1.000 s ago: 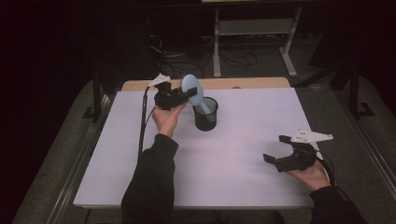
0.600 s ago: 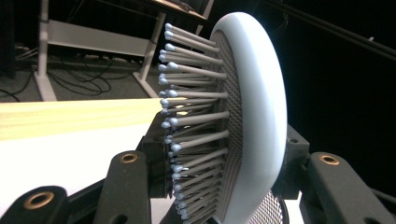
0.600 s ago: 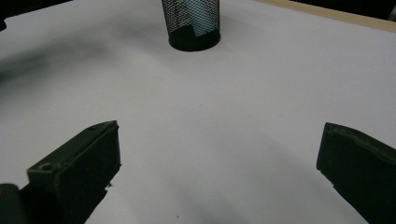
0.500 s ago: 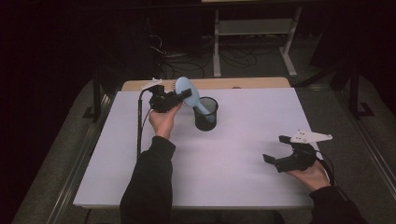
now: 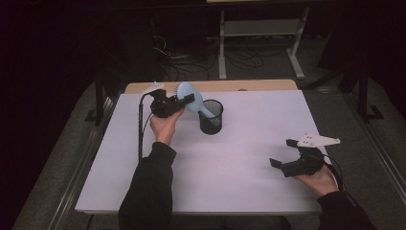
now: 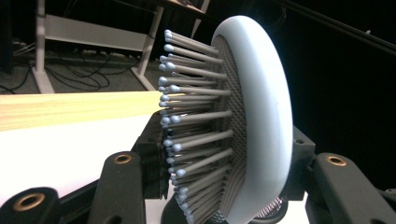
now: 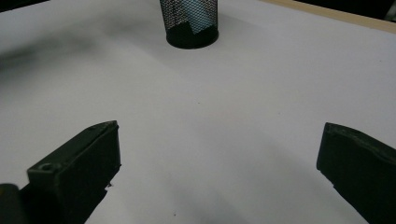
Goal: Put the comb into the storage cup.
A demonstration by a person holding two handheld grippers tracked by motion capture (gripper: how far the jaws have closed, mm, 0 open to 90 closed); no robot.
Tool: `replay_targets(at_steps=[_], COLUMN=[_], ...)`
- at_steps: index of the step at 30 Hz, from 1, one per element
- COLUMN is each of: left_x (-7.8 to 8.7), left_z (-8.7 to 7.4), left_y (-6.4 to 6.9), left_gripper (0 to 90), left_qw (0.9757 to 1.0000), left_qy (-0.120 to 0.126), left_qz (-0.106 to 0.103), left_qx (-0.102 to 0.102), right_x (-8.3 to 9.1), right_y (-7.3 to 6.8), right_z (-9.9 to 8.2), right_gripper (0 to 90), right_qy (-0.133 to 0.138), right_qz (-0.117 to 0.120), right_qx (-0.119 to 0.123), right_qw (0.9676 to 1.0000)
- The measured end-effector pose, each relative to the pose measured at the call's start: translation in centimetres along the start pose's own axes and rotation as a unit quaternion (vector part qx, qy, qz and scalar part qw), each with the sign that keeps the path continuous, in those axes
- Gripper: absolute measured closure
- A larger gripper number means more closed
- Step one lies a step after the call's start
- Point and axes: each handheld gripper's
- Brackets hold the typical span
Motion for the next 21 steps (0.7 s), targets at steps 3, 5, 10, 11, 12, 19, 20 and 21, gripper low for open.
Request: replay_targets(at_steps=[3, 5, 10, 11, 12, 19, 20, 21], left_x=[0.0, 0.1, 0.5, 0.5, 0.6, 0.9, 0.9, 1.0], left_z=[-0.1, -0.2, -0.4, -0.5, -0.5, -0.9, -0.9, -0.9], left_y=[0.0, -0.1, -0.3, -0.3, -0.3, -0.6, -0.6, -0.7], left_gripper=[46.6, 45.5, 40.2, 39.3, 38.4, 26.4, 23.9, 22.5], left_qw=[1.0000, 1.0000, 0.9999, 0.9999, 0.9999, 0.9999, 0.9999, 0.9999], left_qy=[0.000, 0.001, 0.008, 0.011, 0.012, 0.014, 0.010, 0.009], left_qz=[-0.003, -0.007, -0.012, -0.007, -0.005, -0.005, -0.004, -0.006], left_qx=[-0.003, -0.002, 0.000, -0.004, -0.006, 0.003, 0.006, 0.006], right_x=[0.0, 0.0, 0.0, 0.0, 0.0, -0.1, -0.1, -0.1], right_y=[0.0, 0.0, 0.0, 0.0, 0.0, 0.0, 0.0, 0.0], right_z=[0.0, 0.0, 0.0, 0.0, 0.0, 0.0, -0.1, -0.1], right_gripper=[0.0, 0.0, 0.0, 0.0, 0.0, 0.0, 0.0, 0.0], right_qy=[0.000, -0.001, -0.002, -0.002, -0.002, -0.003, -0.004, -0.004], right_qz=[0.000, 0.001, 0.001, 0.001, 0.001, 0.002, 0.002, 0.001], right_qx=[0.000, 0.000, 0.000, 0.000, 0.000, 0.001, 0.001, 0.000], right_qw=[1.0000, 1.0000, 1.0000, 1.0000, 1.0000, 1.0000, 1.0000, 1.0000])
Point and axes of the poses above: each handheld gripper's, and its own axes: x roughly backward along the jaws, z roughly out of its top, y roughly to its right, and after that the axes turned 7 degrees about -y, right-handed
